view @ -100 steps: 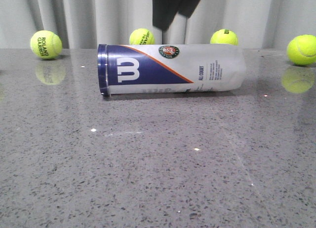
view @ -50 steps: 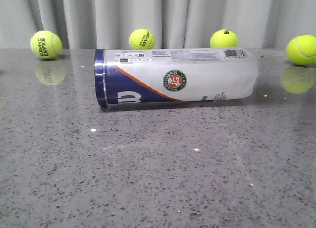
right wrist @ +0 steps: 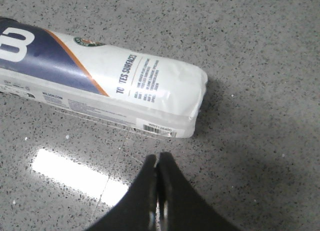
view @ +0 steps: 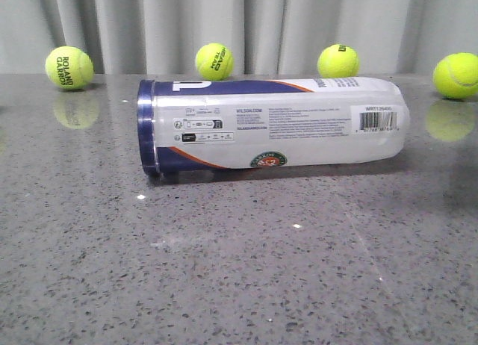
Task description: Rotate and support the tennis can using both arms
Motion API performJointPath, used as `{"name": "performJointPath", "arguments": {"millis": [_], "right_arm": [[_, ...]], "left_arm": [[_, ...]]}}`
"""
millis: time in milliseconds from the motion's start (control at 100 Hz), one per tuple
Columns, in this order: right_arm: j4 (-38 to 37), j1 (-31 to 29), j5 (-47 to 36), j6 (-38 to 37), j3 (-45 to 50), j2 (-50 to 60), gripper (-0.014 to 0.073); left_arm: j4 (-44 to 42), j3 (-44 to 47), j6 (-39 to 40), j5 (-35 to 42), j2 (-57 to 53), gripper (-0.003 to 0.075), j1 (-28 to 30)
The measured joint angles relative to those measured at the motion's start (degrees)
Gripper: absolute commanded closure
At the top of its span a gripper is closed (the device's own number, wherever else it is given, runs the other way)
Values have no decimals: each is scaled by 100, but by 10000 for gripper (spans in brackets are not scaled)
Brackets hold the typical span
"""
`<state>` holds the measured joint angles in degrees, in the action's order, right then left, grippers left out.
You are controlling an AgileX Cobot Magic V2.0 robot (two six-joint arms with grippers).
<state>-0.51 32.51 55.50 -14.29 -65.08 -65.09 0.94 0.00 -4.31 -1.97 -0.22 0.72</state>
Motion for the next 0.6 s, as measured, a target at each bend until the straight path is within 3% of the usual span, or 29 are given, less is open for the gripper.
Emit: {"name": "performJointPath", "arguments": {"millis": [360, 600], "right_arm": [[0, 0, -1433, -10, 2060, 2152, 662], [0, 0, -1803, -10, 3189, 3481, 662]], "left_arm": [[108, 3, 0, 197, 0, 740, 0], [131, -157, 0, -78, 0, 740, 0]]}}
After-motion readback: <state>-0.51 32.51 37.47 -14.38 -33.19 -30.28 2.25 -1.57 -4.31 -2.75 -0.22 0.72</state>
